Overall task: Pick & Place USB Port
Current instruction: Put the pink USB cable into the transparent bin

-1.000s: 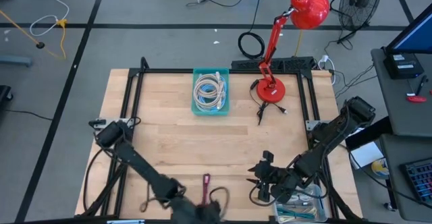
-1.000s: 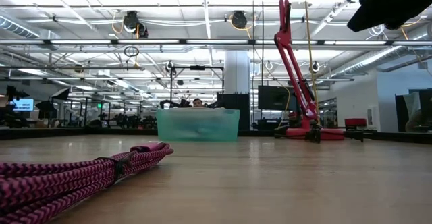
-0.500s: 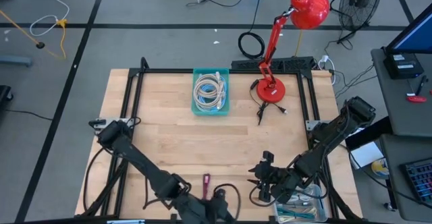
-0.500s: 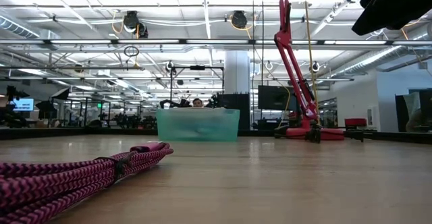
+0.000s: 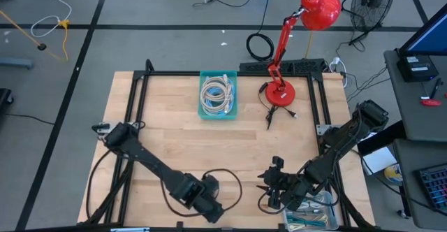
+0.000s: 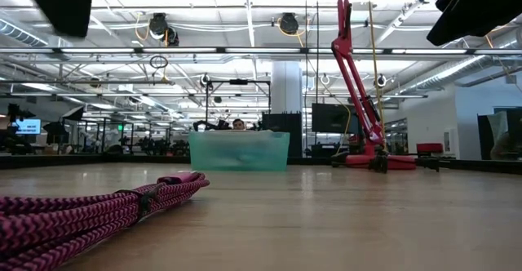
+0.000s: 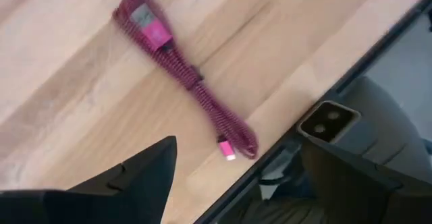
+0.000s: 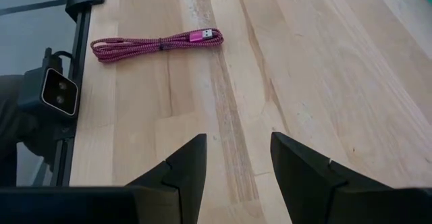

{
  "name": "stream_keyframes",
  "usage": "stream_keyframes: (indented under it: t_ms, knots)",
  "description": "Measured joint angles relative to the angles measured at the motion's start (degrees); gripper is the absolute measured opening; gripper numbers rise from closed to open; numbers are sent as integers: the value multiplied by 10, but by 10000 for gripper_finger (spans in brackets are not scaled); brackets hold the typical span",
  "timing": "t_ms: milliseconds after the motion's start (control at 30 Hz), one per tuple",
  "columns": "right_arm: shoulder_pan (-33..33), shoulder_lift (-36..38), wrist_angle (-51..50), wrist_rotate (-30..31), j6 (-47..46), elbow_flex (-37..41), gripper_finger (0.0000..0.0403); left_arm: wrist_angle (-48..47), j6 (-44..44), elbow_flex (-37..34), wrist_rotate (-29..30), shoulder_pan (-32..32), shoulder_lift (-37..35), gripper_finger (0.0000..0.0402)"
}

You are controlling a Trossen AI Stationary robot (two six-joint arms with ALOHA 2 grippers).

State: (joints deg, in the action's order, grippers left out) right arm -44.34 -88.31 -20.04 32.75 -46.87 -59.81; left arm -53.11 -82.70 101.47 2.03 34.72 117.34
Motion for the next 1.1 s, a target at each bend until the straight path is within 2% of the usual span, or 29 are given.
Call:
stream_keyframes:
  t_ms: [267,433,833,1100]
  knots:
    - [0,0,0,0,9,0,155,173,-15,-127,-42,-18,-2,321]
    - [0,0,0,0,10,0,155,169,-23,-162,-50,-19,-2,321]
    - [0,0,0,0,10,0,155,193,-29,-183,-7,-21,-2,321]
    - [0,1,0,1,11,0,155,242,-14,-177,-66,-29,61,321]
